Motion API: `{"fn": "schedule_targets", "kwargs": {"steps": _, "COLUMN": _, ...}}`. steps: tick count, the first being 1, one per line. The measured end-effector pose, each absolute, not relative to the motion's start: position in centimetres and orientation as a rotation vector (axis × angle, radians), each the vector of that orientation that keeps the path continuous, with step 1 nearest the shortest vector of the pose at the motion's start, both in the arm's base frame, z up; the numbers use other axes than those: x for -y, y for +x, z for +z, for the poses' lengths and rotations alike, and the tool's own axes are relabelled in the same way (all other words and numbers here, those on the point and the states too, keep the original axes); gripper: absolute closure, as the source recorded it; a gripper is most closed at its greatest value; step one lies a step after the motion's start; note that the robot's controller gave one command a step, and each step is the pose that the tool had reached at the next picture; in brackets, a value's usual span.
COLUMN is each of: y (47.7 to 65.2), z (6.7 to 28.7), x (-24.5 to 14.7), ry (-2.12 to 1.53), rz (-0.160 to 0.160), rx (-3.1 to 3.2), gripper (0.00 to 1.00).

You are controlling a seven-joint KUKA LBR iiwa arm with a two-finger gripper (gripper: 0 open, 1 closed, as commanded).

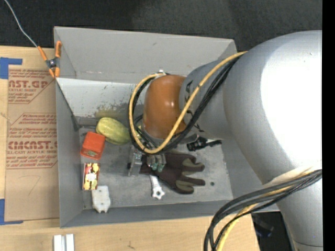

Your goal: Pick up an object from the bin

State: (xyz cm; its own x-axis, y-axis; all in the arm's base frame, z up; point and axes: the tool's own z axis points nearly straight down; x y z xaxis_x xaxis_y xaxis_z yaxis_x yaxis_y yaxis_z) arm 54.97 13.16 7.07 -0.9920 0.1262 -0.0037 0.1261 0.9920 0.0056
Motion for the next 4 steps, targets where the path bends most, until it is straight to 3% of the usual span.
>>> {"fn": "schedule_targets", "kwargs": {"steps": 4, "y": 54.97, "z": 7.07, "x": -13.16, "ry": 0.198, "rz": 0.008, "rx": -3.131, "gripper": 1.00}}
